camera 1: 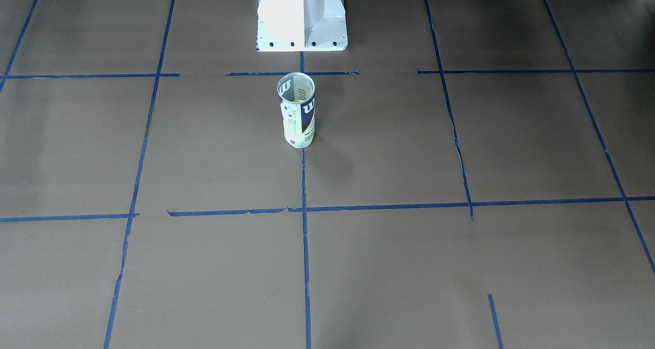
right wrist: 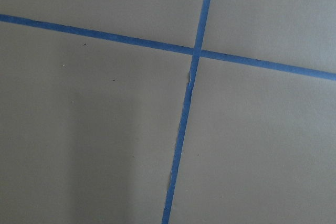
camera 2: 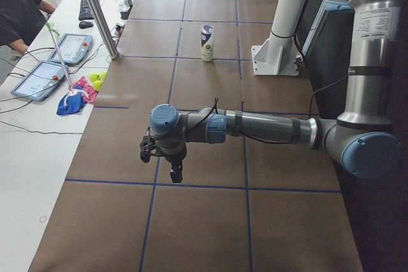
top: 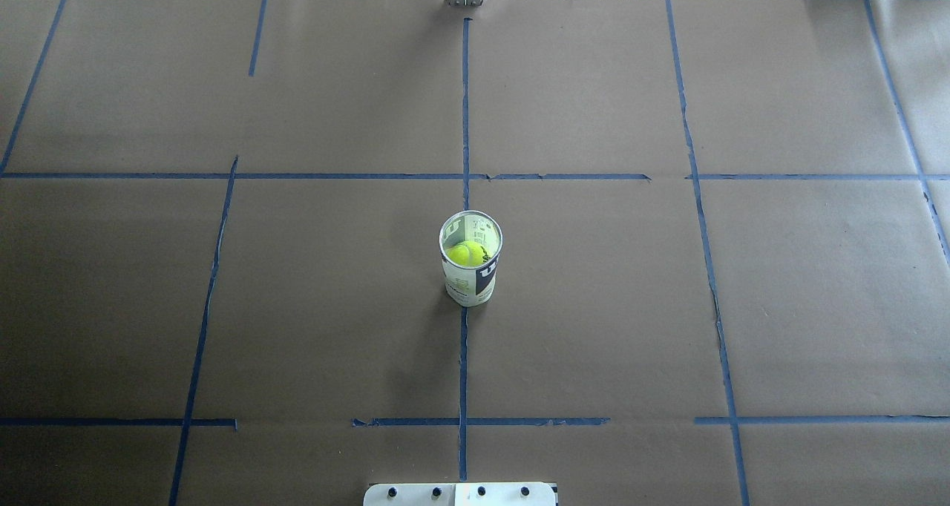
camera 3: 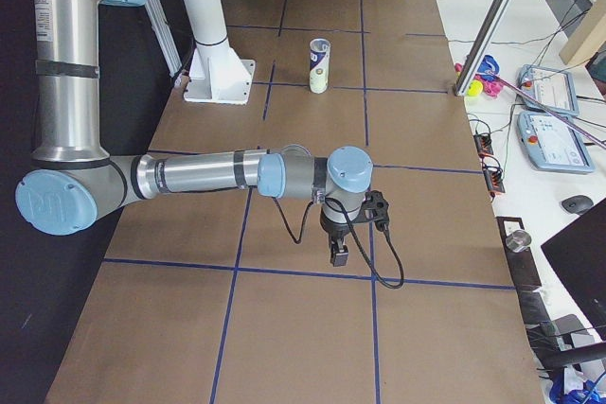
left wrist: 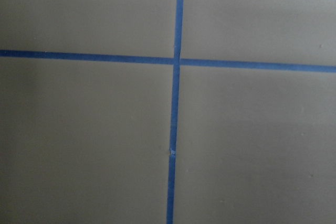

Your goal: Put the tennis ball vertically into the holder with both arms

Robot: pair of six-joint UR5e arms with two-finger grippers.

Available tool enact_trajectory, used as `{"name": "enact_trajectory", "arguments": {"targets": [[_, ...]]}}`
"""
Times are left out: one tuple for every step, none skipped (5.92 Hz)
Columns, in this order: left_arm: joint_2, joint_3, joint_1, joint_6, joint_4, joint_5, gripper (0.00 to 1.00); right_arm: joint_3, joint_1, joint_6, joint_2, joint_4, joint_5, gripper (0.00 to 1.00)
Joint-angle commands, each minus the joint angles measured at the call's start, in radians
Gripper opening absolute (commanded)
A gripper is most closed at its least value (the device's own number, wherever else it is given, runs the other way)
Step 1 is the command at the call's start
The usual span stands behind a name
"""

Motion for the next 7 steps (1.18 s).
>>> {"name": "enact_trajectory", "arguments": {"targets": [[0.044, -0.004, 0.000, 0.002, -0.046, -0.007, 1.00, -0.080, -0.012, -0.010, 0.008, 0.007, 0.003, 1.00], [0.045, 0.012, 0.000, 0.001, -0.043, -0.004, 1.00, -0.078, -0.012, -0.010, 0.008, 0.009, 0.003, 1.00], [0.045, -0.009, 0.000, 0.001, -0.035, -0.009, 1.00, -0.043, -0.012, -0.009, 0.005, 0.009, 0.000, 1.00], [0.037, -0.012, 0.000, -0.001, -0.034, -0.010, 1.00, -0.044, -0.012, -0.006, 0.003, 0.009, 0.002, 1.00], [0.029, -0.010, 0.002, -0.002, -0.040, -0.007, 1.00, -0.042, -0.012, -0.004, 0.002, 0.009, 0.002, 1.00], [0.031, -0.010, 0.002, -0.002, -0.044, -0.006, 1.00, -0.050, -0.012, -0.001, 0.000, 0.007, 0.002, 1.00], [0.034, -0.010, 0.002, -0.002, -0.044, -0.001, 1.00, -0.051, -0.012, 0.002, -0.003, 0.007, 0.002, 1.00]]}}
